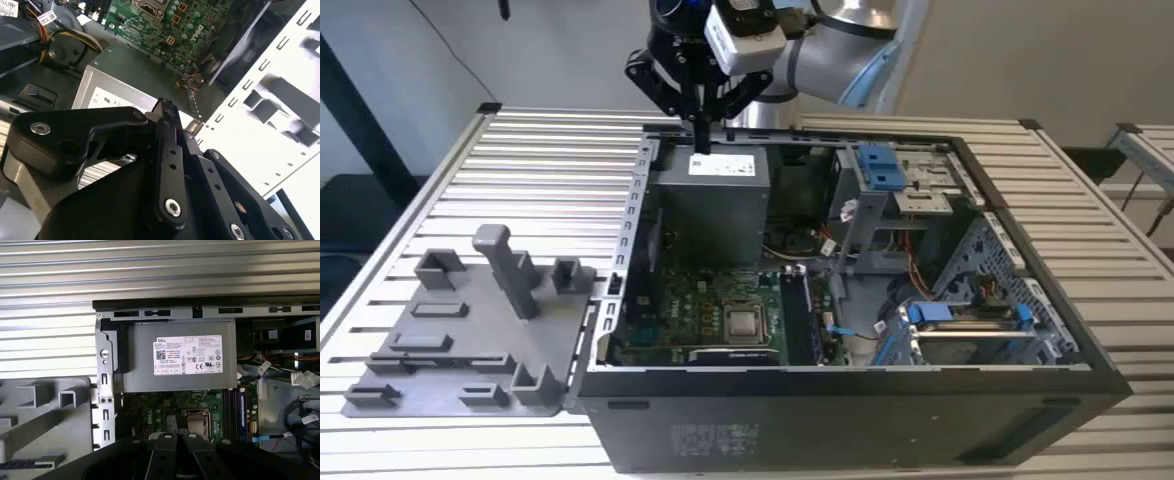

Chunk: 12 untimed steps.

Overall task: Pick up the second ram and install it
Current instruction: 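Reach for the second ram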

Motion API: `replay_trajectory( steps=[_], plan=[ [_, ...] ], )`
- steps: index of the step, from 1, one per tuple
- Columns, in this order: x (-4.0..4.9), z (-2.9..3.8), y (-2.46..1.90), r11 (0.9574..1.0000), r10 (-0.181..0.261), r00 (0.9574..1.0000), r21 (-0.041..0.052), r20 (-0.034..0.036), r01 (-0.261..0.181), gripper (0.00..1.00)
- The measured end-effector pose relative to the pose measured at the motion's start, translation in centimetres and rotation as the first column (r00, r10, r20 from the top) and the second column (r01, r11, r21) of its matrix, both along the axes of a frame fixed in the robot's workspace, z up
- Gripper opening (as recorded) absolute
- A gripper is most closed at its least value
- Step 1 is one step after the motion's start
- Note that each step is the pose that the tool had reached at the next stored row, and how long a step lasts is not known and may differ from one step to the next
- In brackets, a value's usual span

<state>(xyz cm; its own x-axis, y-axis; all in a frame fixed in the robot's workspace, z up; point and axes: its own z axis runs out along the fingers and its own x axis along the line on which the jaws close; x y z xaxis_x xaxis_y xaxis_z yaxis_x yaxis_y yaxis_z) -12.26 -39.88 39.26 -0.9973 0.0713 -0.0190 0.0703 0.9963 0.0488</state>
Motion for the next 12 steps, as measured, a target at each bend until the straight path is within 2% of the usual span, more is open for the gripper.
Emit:
replay_trajectory(
  steps=[12],
  plan=[
    [-1.2, 0.0, 0.0, 1.0, 0.0, 1.0, -0.0001, 0.0, 0.0, 0.11]
  ],
)
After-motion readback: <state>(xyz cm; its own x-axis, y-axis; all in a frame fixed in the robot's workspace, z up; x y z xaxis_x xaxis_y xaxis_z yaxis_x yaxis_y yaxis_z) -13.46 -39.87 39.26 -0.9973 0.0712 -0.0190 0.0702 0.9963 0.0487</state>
